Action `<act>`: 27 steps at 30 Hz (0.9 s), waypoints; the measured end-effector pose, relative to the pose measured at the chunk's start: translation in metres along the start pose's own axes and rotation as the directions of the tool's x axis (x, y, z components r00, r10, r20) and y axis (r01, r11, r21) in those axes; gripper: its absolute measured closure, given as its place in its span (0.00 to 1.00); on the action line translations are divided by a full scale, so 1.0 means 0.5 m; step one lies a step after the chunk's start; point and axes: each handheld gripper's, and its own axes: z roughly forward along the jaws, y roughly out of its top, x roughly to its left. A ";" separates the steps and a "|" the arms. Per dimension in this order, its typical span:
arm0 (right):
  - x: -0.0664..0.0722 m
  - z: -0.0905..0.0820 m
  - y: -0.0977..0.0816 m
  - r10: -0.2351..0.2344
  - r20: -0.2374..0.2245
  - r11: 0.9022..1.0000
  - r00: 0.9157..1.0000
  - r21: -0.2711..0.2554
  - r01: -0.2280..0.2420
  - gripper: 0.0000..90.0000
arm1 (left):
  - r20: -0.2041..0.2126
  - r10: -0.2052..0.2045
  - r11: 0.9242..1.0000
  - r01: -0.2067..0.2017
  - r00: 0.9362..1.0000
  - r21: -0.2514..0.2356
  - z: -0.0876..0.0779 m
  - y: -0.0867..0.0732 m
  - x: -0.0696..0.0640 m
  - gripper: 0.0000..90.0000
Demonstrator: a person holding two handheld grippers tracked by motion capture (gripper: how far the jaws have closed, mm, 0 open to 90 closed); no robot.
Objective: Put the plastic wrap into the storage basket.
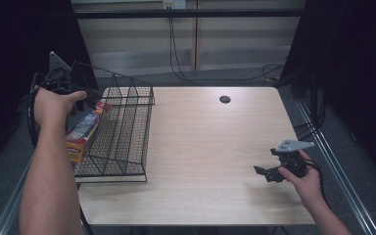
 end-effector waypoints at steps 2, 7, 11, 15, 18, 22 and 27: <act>0.001 0.000 0.001 -0.001 -0.004 1.000 1.000 0.002 0.001 0.04 | 0.014 0.013 1.000 -0.014 1.000 0.003 -0.003 -0.002 -0.007 0.38; 0.001 0.001 0.001 0.004 -0.003 1.000 1.000 0.004 -0.004 0.04 | 0.038 0.042 0.999 -0.042 0.998 0.000 -0.007 -0.009 -0.024 0.31; 0.000 0.001 0.001 0.002 -0.003 1.000 1.000 0.004 -0.002 0.04 | 0.060 0.069 0.998 -0.069 0.996 -0.002 -0.006 -0.015 -0.040 0.27; 0.000 0.002 0.000 0.005 -0.003 1.000 1.000 0.005 -0.005 0.04 | 0.080 0.093 0.996 -0.092 0.992 -0.016 -0.004 -0.021 -0.059 0.24; -0.001 0.001 -0.001 0.002 -0.003 1.000 1.000 0.007 -0.002 0.04 | 0.109 0.102 0.995 -0.101 0.989 -0.018 -0.003 -0.026 -0.075 0.22; -0.003 0.000 0.000 0.007 -0.005 1.000 1.000 0.006 -0.007 0.04 | 0.124 0.132 0.991 -0.131 0.983 -0.013 -0.003 -0.034 -0.094 0.21; -0.002 0.000 0.001 0.004 -0.008 1.000 1.000 0.007 -0.004 0.04 | 0.156 0.163 0.987 -0.161 0.974 -0.022 -0.003 -0.047 -0.118 0.21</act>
